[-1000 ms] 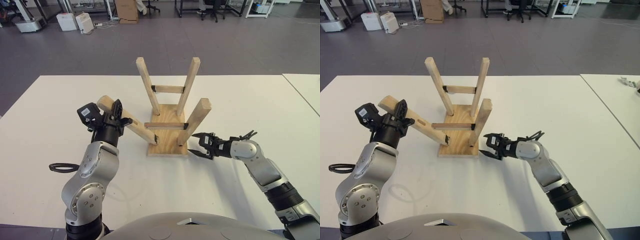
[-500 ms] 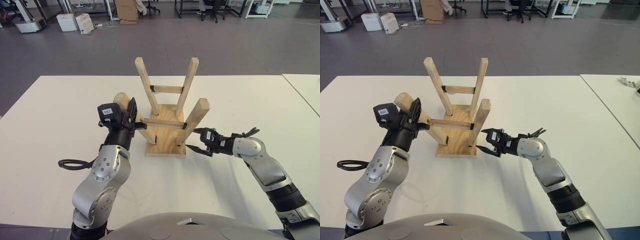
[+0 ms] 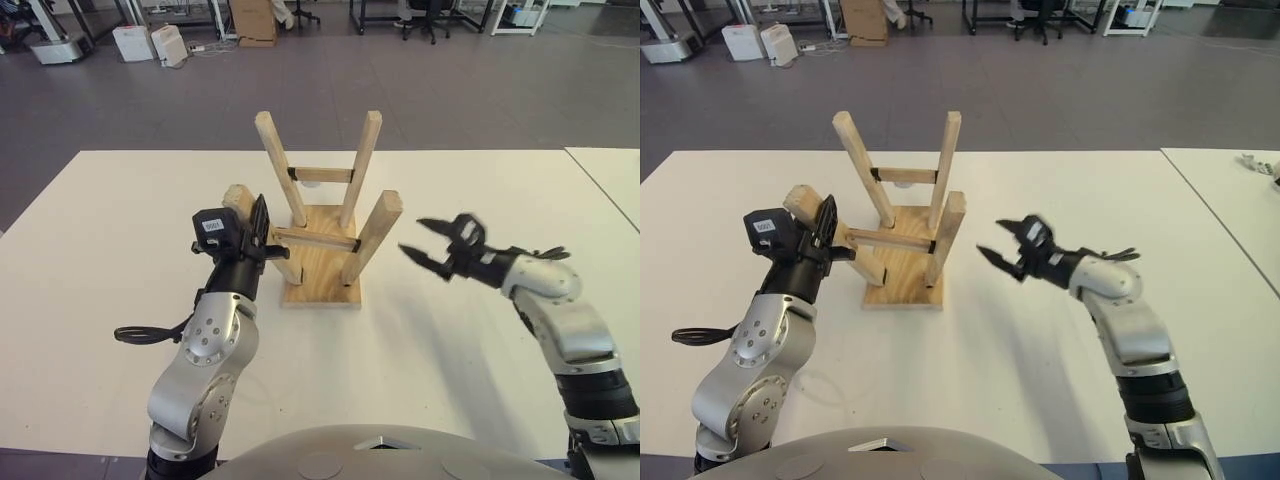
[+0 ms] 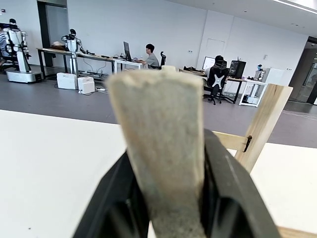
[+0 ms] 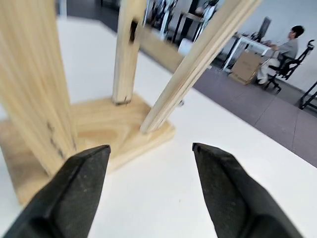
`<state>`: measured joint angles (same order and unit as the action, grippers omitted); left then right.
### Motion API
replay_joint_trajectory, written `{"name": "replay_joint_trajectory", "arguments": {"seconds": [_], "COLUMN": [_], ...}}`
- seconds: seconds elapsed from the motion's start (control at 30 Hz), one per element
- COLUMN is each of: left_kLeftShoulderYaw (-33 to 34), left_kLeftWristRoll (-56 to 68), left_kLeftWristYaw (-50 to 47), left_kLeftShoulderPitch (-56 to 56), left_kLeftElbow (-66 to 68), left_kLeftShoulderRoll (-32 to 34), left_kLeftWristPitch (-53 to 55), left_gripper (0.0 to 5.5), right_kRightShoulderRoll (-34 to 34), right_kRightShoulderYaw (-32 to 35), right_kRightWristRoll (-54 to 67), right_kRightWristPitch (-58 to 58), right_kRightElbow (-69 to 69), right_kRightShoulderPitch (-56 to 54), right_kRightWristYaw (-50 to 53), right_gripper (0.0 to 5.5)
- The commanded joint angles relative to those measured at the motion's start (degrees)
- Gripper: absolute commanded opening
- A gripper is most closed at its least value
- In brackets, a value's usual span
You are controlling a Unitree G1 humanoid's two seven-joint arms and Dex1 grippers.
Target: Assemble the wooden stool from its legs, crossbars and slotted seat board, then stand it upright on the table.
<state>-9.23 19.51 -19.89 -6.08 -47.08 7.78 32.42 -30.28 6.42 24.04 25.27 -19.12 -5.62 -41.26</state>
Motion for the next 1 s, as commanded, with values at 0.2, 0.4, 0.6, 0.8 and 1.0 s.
{"name": "replay_joint_trajectory", "arguments": {"seconds": [0.2,0.4,0.6,0.8,1.0], "left_kLeftShoulderYaw": [0.05,-0.37,1.28,3.19,-5.85], "left_kLeftWristRoll": [-4.34,-5.44,-5.16,1.00,-2.24], "left_kLeftWristYaw": [0.37,2.99,5.62,8.03,11.69], "left_kLeftShoulderPitch": [0.17,2.66,1.45,5.12,12.35], "left_kLeftElbow": [4.52,6.25,4.93,1.70,1.62], "left_kLeftShoulderRoll": [-2.89,-3.88,-4.32,-8.16,-4.03], "left_kLeftWristPitch": [3.70,3.02,2.53,6.19,15.34], "left_gripper": [1.03,1.03,1.03,1.03,1.02], "right_kRightShoulderRoll": [8.44,3.03,-4.20,-4.75,-0.84], "right_kRightShoulderYaw": [-13.54,-38.05,-56.14,-67.36,-64.85], "right_kRightWristRoll": [9.83,-9.42,-30.30,-50.93,-59.23], "right_kRightWristPitch": [22.31,26.31,18.15,9.30,4.78], "right_kRightElbow": [-17.94,-18.16,-8.65,1.68,6.03], "right_kRightShoulderPitch": [-34.19,-37.39,-33.67,-32.54,-28.17], "right_kRightWristYaw": [37.83,36.12,30.62,23.46,20.63], "right_gripper": [3.11,3.11,3.11,3.11,3.11]}}
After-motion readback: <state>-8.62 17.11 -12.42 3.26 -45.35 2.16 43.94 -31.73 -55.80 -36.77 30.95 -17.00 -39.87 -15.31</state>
